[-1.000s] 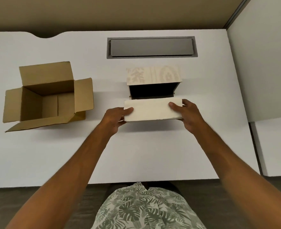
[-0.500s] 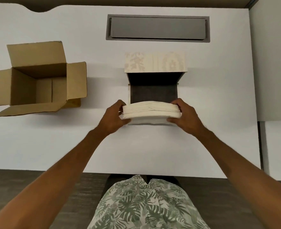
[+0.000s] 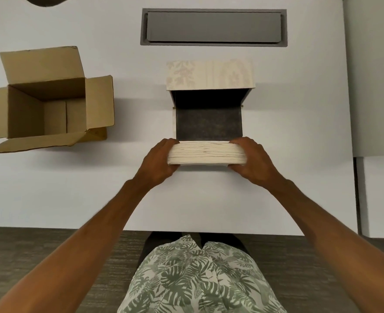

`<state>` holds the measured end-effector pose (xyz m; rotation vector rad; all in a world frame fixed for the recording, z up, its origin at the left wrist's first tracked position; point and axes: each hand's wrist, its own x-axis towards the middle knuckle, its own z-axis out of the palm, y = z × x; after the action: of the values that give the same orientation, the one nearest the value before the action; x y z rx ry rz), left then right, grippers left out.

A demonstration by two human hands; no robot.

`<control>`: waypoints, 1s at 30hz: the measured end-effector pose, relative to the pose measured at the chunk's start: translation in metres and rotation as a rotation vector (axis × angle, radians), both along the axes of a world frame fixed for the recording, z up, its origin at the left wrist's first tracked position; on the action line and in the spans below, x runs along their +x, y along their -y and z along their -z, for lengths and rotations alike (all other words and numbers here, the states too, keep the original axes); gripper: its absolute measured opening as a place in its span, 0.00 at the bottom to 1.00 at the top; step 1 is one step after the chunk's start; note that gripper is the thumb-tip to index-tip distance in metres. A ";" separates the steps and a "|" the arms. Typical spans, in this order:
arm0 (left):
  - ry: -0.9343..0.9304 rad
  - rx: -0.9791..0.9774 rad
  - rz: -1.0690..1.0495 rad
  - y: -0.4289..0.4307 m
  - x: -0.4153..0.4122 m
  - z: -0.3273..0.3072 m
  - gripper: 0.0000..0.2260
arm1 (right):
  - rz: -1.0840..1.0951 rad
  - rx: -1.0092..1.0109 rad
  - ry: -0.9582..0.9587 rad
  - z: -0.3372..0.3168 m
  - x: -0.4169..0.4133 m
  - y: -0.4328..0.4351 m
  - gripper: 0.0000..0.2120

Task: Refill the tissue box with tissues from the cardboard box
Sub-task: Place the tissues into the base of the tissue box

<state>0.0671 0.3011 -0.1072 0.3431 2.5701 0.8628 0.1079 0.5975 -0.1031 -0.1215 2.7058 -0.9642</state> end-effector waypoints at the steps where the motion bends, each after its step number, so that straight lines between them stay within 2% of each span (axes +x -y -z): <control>1: 0.009 -0.012 0.009 0.000 0.002 0.000 0.26 | -0.008 -0.004 0.012 0.001 0.001 0.000 0.32; 4: 0.047 -0.004 0.004 0.001 0.005 0.004 0.25 | 0.004 0.005 0.044 0.006 0.002 0.000 0.33; 8: 0.035 0.021 -0.034 0.004 0.003 0.005 0.23 | 0.030 0.039 0.051 0.009 0.001 -0.001 0.28; 13: 0.107 0.050 -0.051 0.004 0.002 0.005 0.23 | 0.064 0.007 0.147 0.013 0.002 -0.002 0.30; 15: 0.180 0.120 -0.109 0.005 0.000 0.003 0.24 | 0.099 -0.080 0.194 0.010 0.001 -0.003 0.29; 18: 0.348 0.281 -0.243 0.011 -0.006 -0.003 0.25 | 0.211 -0.325 0.296 0.001 -0.002 -0.009 0.26; 22: 0.619 0.628 -0.498 0.015 -0.010 -0.009 0.28 | 0.428 -0.709 0.376 -0.006 -0.005 -0.013 0.25; 24: 0.651 0.700 -0.569 0.009 -0.010 -0.008 0.25 | 0.522 -0.758 0.362 -0.007 -0.008 -0.009 0.23; 30: 0.518 0.614 -0.819 -0.022 -0.033 -0.015 0.12 | 0.698 -0.704 0.329 -0.002 -0.035 -0.004 0.19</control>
<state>0.0341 0.3231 -0.0926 -0.7395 1.8646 1.7394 0.0727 0.6019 -0.1016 0.8174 1.9966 -1.8886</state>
